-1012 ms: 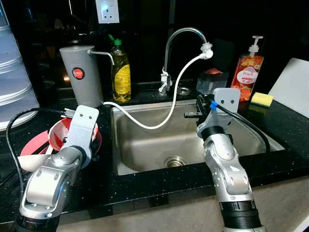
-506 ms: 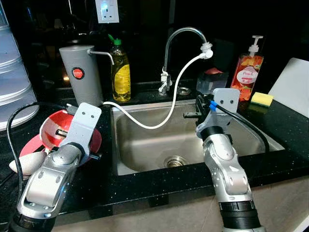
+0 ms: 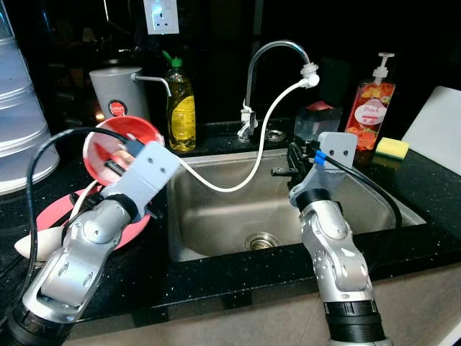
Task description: Kitchen organization
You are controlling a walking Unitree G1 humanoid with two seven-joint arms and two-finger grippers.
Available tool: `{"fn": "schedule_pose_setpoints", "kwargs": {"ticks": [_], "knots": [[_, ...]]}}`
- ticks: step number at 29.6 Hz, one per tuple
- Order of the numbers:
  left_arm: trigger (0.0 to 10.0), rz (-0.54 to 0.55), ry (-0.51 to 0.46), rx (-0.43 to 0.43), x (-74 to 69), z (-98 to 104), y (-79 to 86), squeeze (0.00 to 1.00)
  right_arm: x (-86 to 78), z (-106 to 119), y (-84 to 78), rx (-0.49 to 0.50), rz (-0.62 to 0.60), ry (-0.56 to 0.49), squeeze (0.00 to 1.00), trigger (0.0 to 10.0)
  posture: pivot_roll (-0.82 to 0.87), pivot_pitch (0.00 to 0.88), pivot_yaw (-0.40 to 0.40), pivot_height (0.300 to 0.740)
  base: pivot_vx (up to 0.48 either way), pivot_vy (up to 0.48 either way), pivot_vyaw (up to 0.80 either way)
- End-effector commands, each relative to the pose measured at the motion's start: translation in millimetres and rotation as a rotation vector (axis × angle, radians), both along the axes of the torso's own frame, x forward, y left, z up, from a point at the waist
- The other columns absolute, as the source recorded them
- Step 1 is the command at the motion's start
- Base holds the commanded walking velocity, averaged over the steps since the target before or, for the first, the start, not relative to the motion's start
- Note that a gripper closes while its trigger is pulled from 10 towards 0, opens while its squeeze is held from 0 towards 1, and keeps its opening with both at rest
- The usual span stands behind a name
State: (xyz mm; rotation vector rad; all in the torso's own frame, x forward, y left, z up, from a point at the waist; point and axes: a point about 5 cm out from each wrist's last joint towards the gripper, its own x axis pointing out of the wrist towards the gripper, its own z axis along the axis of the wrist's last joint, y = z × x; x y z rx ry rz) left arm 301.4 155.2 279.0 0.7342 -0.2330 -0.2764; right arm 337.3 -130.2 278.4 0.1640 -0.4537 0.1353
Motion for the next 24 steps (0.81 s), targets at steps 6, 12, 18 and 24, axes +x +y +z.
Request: {"fn": "schedule_pose_setpoints", "kwargs": {"ticks": [6, 12, 18, 24], "knots": [[10.0, -0.111, -0.079, 0.226, -4.1, -11.1, -4.0, 0.0, -13.3, -12.9, 33.2, -0.169, 0.337, 0.078, 0.0, 10.0, -0.03, 0.025, 0.015, 0.74, 0.0, 0.0, 0.0], [10.0, -0.158, -0.112, 0.279, -3.0, -22.4, -5.0, 0.0, -22.2, -15.5, 40.6, -0.223, 0.461, 0.105, 0.0, 10.0, -0.04, 0.017, 0.003, 0.74, 0.0, 0.0, 0.0], [10.0, -0.167, -0.141, 0.298, -2.6, -26.1, -5.9, 0.0, -21.5, -8.2, 40.0, -0.207, 0.459, 0.088, 0.77, 10.0, -0.04, 0.018, -0.002, 0.74, 0.0, 0.0, 0.0], [10.0, -0.106, -0.21, 0.387, 3.4, -30.8, 2.1, 0.0, -22.3, -5.8, 36.1, -0.193, 0.472, 0.108, 1.0, 10.0, -0.04, 0.021, -0.003, 0.74, 0.0, 0.0, 0.0]]}}
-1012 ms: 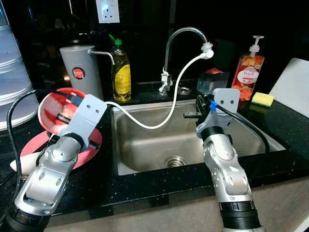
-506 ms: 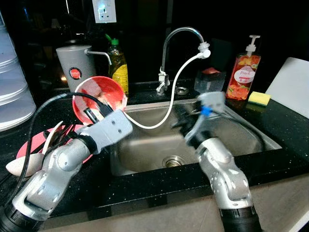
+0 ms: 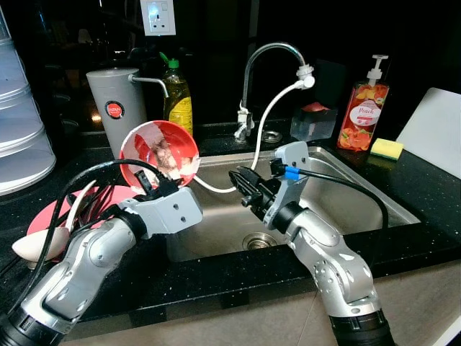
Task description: Kitchen organization
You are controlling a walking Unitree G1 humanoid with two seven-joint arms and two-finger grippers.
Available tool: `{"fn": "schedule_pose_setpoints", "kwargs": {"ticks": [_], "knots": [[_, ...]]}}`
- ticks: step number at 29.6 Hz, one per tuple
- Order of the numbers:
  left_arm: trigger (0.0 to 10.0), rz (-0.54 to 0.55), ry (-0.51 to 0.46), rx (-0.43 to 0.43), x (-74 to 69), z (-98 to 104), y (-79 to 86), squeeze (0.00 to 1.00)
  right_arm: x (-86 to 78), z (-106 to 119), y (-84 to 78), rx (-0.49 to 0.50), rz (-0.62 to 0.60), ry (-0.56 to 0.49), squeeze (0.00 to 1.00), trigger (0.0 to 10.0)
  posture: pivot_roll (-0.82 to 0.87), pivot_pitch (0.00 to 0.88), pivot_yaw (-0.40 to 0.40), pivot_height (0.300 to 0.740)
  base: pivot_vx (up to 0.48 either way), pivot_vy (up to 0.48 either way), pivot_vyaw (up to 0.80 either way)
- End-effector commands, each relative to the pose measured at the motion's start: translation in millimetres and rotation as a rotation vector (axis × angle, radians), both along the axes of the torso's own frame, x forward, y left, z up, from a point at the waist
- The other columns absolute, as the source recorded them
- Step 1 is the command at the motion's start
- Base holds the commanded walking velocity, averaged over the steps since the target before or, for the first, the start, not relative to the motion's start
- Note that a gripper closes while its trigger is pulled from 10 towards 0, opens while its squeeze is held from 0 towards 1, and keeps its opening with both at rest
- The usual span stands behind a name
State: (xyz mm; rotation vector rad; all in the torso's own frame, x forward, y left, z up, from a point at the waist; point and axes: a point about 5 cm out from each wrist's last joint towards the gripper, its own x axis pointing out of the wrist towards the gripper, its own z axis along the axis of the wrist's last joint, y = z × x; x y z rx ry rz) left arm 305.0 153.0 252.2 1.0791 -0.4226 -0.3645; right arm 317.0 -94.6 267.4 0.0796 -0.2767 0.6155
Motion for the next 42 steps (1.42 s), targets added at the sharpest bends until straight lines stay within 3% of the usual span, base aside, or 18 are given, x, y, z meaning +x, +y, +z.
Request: {"fn": "schedule_pose_setpoints", "kwargs": {"ticks": [1, 5, 6, 7, 8, 17, 38, 39, 41, 42], "knots": [[10.0, 0.013, -0.026, 0.069, 0.4, -7.5, 2.5, 0.0, -2.5, 6.8, 1.3, 0.014, 0.021, -0.007, 1.0, 10.0, -0.04, 0.025, -0.008, 0.74, 0.0, 0.0, 0.0], [10.0, -0.005, -0.032, 0.077, 0.6, -13.3, -4.6, 0.0, -2.8, 10.6, 3.5, 0.024, 0.031, -0.009, 1.0, 10.0, -0.04, 0.025, -0.009, 0.74, 0.0, 0.0, 0.0], [10.0, -0.012, -0.037, 0.069, 0.6, -13.4, -7.0, 0.0, -2.3, 11.5, 3.9, 0.028, 0.028, -0.008, 0.09, 10.0, -0.04, 0.025, -0.009, 0.74, 0.0, 0.0, 0.0], [10.0, -0.017, -0.045, 0.07, 1.0, -13.5, -9.6, 0.0, -1.5, 12.3, 4.2, 0.037, 0.027, -0.003, 0.09, 10.0, -0.04, 0.024, -0.011, 0.74, 0.0, 0.0, 0.0], [10.0, -0.021, -0.052, 0.071, 1.4, -13.7, -11.3, 0.0, -1.0, 12.9, 4.4, 0.043, 0.027, 0.001, 0.0, 10.0, -0.04, 0.024, -0.011, 0.74, 0.0, 0.0, 0.0], [10.0, -0.081, -0.066, 0.071, 5.4, -20.5, -28.8, 0.0, -1.6, 20.7, 15.9, 0.135, 0.101, 0.045, 0.0, 10.0, -0.05, 0.022, -0.011, 0.74, 0.0, 0.0, 0.0], [10.0, -0.207, -0.115, 0.065, 3.7, -16.9, -54.4, 0.0, -1.8, 1.4, 29.6, 0.035, 0.128, 0.123, 0.0, 10.0, -0.05, 0.015, -0.014, 0.74, 0.0, 0.0, 0.0], [10.0, -0.223, -0.116, 0.064, 2.8, -17.1, -56.3, 0.0, -1.7, 0.8, 30.0, 0.033, 0.13, 0.124, 0.0, 8.7, -0.05, 0.015, -0.014, 0.74, 0.0, 0.0, 0.0], [10.0, -0.234, -0.121, 0.063, 1.9, -16.7, -58.3, 0.0, -1.7, 0.1, 30.5, 0.03, 0.133, 0.126, 0.0, 4.6, -0.05, 0.014, -0.016, 0.74, 0.0, 0.0, 0.0], [10.0, -0.239, -0.123, 0.064, 1.5, -16.5, -59.0, 0.0, -1.8, -0.1, 30.7, 0.029, 0.135, 0.127, 0.0, 4.6, -0.05, 0.014, -0.016, 0.74, 0.0, 0.0, 0.0]]}}
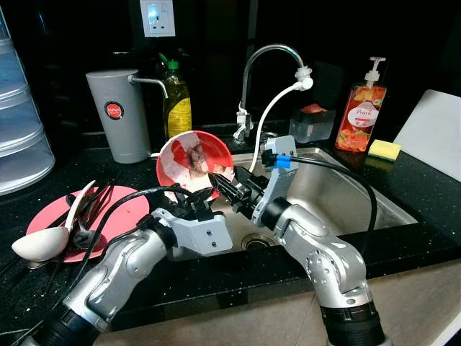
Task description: Kitchen organization
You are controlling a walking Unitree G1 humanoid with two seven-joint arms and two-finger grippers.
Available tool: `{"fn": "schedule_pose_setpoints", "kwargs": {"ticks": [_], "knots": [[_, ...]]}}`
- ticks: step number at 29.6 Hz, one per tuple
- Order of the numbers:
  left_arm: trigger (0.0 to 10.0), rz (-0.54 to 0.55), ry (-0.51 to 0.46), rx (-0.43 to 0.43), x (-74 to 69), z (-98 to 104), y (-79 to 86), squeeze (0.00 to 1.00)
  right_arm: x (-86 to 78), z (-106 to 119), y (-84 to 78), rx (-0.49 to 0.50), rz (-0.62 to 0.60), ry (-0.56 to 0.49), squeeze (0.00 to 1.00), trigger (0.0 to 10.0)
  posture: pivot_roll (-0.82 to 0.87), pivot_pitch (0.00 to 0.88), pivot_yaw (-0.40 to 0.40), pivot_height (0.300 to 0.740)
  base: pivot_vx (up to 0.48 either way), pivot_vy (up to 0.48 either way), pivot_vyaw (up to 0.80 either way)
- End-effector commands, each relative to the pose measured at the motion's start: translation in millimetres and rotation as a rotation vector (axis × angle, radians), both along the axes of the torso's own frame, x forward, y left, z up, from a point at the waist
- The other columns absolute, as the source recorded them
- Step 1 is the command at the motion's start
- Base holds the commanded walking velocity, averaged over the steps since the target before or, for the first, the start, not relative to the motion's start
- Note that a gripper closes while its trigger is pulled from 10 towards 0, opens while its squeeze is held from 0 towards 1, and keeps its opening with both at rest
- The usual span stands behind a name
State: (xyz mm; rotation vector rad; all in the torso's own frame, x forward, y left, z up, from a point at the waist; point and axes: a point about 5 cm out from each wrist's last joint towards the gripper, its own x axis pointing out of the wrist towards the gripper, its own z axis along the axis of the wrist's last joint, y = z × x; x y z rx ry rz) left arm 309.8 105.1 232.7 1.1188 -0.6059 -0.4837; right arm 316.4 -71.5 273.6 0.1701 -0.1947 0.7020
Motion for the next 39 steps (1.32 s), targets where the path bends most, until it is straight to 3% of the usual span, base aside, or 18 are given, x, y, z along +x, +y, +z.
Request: {"fn": "schedule_pose_setpoints", "kwargs": {"ticks": [1, 3, 16, 17, 18, 19, 24, 25, 26, 38, 39], "knots": [[10.0, -0.065, -0.023, 0.009, -3.6, 3.2, -12.1, 0.0, -1.4, -6.5, 7.9, -0.02, 0.04, 0.028, 0.0, 0.4, -0.05, 0.014, -0.016, 0.74, 0.0, 0.0, 0.0], [10.0, -0.073, -0.026, 0.008, -4.0, 3.5, -13.1, 0.0, -1.7, -6.8, 8.4, -0.024, 0.043, 0.028, 0.0, 0.0, -0.05, 0.015, -0.016, 0.74, 0.0, 0.0, 0.0], [10.0, -0.078, -0.032, 0.009, -3.3, 3.7, -13.6, 0.0, 0.1, -5.7, 7.1, -0.009, 0.025, 0.026, 0.0, 0.0, -0.05, 0.014, -0.015, 0.74, 0.0, 0.0, 0.0], [10.0, -0.07, -0.024, -0.001, -2.3, 4.1, -12.8, 0.0, 0.9, -4.9, 6.6, -0.004, 0.017, 0.025, 0.0, 10.0, -0.05, 0.014, -0.016, 0.74, 0.0, 0.0, 0.0], [10.0, -0.07, -0.024, -0.001, -2.3, 4.1, -12.8, 0.0, 0.9, -4.9, 6.6, -0.004, 0.017, 0.025, 0.0, 10.0, -0.05, 0.014, -0.016, 0.74, 0.0, 0.0, 0.0], [10.0, -0.066, -0.016, -0.028, -1.4, 6.2, -12.0, 1.0, 1.4, -3.8, 6.0, 0.005, 0.009, 0.022, 0.0, 10.0, -0.05, 0.014, -0.017, 0.74, 0.0, 0.0, 0.0], [10.0, -0.06, -0.003, -0.062, -0.2, 10.9, -11.4, 1.0, 3.0, -0.5, 3.7, 0.029, -0.016, 0.01, 0.0, 10.0, -0.05, 0.012, -0.017, 0.74, 0.0, 0.0, 0.0], [10.0, -0.052, -0.014, -0.065, -0.1, 12.0, -11.0, 0.84, 3.6, 0.0, 3.0, 0.032, -0.024, 0.008, 0.0, 10.0, -0.05, 0.011, -0.016, 0.74, 0.0, 0.0, 0.0], [10.0, -0.042, -0.018, -0.076, -0.1, 13.3, -9.1, 0.0, 5.5, 1.1, 0.7, 0.037, -0.048, 0.003, 0.0, 10.0, -0.05, 0.011, -0.016, 0.74, 0.0, 0.0, 0.0], [10.0, -0.009, -0.049, -0.079, 0.2, 16.6, 0.3, 0.0, 13.1, 5.3, -8.1, 0.061, -0.145, -0.01, 0.0, 10.0, -0.04, 0.005, -0.016, 0.74, 0.0, 0.0, 0.0], [10.0, -0.014, -0.04, -0.096, 0.5, 17.6, 1.6, 1.0, 13.3, 5.6, -8.7, 0.063, -0.147, -0.011, 0.0, 10.0, -0.04, 0.005, -0.016, 0.74, 0.0, 0.0, 0.0]]}}
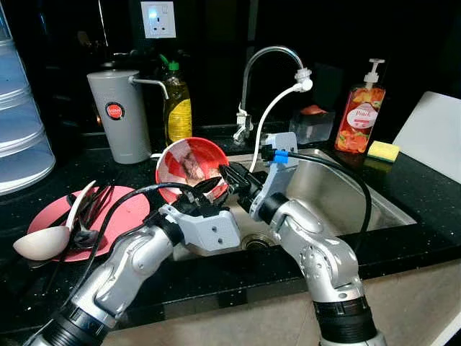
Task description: Kitchen organization
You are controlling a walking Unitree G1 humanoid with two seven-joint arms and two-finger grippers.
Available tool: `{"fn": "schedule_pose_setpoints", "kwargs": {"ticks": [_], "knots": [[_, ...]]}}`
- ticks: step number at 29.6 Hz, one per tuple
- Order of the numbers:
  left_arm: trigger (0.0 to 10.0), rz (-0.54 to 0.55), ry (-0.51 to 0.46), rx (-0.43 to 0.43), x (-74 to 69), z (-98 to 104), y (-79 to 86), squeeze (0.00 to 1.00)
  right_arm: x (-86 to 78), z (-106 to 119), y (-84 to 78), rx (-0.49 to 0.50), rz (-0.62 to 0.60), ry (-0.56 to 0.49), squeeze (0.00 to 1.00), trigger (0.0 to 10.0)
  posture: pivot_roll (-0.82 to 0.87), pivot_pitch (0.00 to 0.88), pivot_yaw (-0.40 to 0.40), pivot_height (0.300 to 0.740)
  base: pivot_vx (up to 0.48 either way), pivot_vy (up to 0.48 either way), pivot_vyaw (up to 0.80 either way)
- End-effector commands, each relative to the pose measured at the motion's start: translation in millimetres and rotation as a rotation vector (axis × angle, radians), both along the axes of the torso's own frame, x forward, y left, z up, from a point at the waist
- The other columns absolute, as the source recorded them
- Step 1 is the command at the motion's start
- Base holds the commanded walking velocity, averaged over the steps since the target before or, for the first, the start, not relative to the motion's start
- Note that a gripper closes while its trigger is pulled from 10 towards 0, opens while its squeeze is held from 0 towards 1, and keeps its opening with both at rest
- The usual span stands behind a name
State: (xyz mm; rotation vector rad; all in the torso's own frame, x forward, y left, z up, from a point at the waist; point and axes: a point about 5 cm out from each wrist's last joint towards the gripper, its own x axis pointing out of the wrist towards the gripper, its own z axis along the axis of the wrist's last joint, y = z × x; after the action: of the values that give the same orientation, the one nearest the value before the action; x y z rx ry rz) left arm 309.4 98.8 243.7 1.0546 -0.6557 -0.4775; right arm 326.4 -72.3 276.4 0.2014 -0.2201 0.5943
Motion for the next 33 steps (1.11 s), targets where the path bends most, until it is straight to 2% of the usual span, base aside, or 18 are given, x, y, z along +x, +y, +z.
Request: {"fn": "schedule_pose_setpoints", "kwargs": {"ticks": [1, 6, 7, 10, 11, 13, 14, 15, 22, 24, 25, 26, 27, 29, 32, 33], "knots": [[10.0, 0.017, -0.011, -0.035, 1.0, 7.0, 8.8, 1.0, 3.2, 2.8, -8.1, 0.018, -0.044, -0.009, 0.0, 10.0, -0.04, 0.004, -0.014, 0.74, 0.0, 0.0, 0.0], [10.0, 0.035, -0.022, -0.038, 2.1, 9.1, 10.9, 1.0, 3.3, 2.7, -8.4, 0.022, -0.048, -0.01, 0.0, 10.0, -0.04, 0.006, -0.013, 0.74, 0.0, 0.0, 0.0], [10.0, 0.039, -0.031, -0.045, 2.0, 11.0, 11.5, 0.0, 3.7, 2.5, -9.0, 0.025, -0.054, -0.01, 0.0, 10.0, -0.04, 0.007, -0.01, 0.74, 0.0, 0.0, 0.0], [10.0, 0.042, -0.045, -0.065, 1.0, 13.9, 12.4, 0.0, 4.3, 2.3, -10.3, 0.028, -0.066, -0.01, 0.0, 10.0, -0.04, 0.01, -0.005, 0.74, 0.0, 0.0, 0.0], [10.0, 0.037, -0.051, -0.112, -0.4, 19.9, 14.0, 1.0, 5.6, 2.0, -12.7, 0.033, -0.083, -0.009, 0.0, 10.0, -0.04, 0.011, -0.003, 0.74, 0.0, 0.0, 0.0], [10.0, 0.043, -0.073, -0.114, -1.3, 22.6, 14.4, 1.0, 6.4, 1.8, -13.9, 0.036, -0.091, -0.007, 0.0, 10.0, -0.04, 0.011, -0.003, 0.74, 0.0, 0.0, 0.0], [10.0, 0.042, -0.079, -0.126, -2.0, 24.6, 14.6, 0.47, 7.5, 1.6, -15.3, 0.038, -0.102, -0.006, 0.0, 10.0, -0.04, 0.013, -0.003, 0.74, 0.0, 0.0, 0.0], [10.0, 0.039, -0.086, -0.13, -2.8, 25.9, 14.4, 0.0, 8.5, 1.5, -16.4, 0.039, -0.111, -0.005, 0.0, 10.0, -0.04, 0.013, -0.003, 0.74, 0.0, 0.0, 0.0], [10.0, 0.048, -0.091, -0.188, -5.6, 29.8, 18.1, 0.0, 15.7, 3.4, -23.7, 0.057, -0.165, -0.002, 0.0, 10.0, -0.03, 0.012, -0.007, 0.74, 0.0, 0.0, 0.0], [10.0, 0.077, -0.086, -0.261, -3.7, 35.2, 23.6, 0.0, 17.3, 4.9, -26.3, 0.058, -0.187, -0.009, 0.0, 10.0, -0.03, 0.013, -0.009, 0.74, 0.0, 0.0, 0.0], [10.0, 0.077, -0.086, -0.261, -3.7, 35.2, 23.6, 0.0, 17.3, 4.9, -26.3, 0.058, -0.187, -0.009, 0.0, 10.0, -0.03, 0.013, -0.009, 0.74, 0.0, 0.0, 0.0], [10.0, 0.12, -0.068, -0.342, 0.0, 40.6, 29.6, 0.0, 18.6, 5.9, -30.4, 0.047, -0.229, -0.027, 0.0, 10.0, -0.03, 0.014, -0.01, 0.74, 0.0, 0.0, 0.0], [10.0, 0.12, -0.068, -0.342, 0.0, 40.6, 29.6, 0.0, 18.6, 5.9, -30.4, 0.047, -0.229, -0.027, 0.0, 10.0, -0.03, 0.014, -0.01, 0.74, 0.0, 0.0, 0.0], [10.0, 0.16, -0.035, -0.419, 4.2, 42.0, 35.6, 0.0, 19.4, 6.7, -33.8, 0.036, -0.267, -0.046, 0.0, 10.0, -0.03, 0.014, -0.01, 0.74, 0.0, 0.0, 0.0], [10.0, 0.176, 0.087, -0.579, 8.8, 41.0, 40.6, 0.0, 18.6, 9.2, -40.1, 0.031, -0.324, -0.084, 0.0, 10.0, -0.03, 0.017, -0.01, 0.74, 0.0, 0.0, 0.0], [10.0, 0.176, 0.087, -0.579, 8.8, 41.0, 40.6, 0.0, 18.6, 9.2, -40.1, 0.031, -0.324, -0.084, 0.0, 10.0, -0.03, 0.017, -0.01, 0.74, 0.0, 0.0, 0.0]]}}
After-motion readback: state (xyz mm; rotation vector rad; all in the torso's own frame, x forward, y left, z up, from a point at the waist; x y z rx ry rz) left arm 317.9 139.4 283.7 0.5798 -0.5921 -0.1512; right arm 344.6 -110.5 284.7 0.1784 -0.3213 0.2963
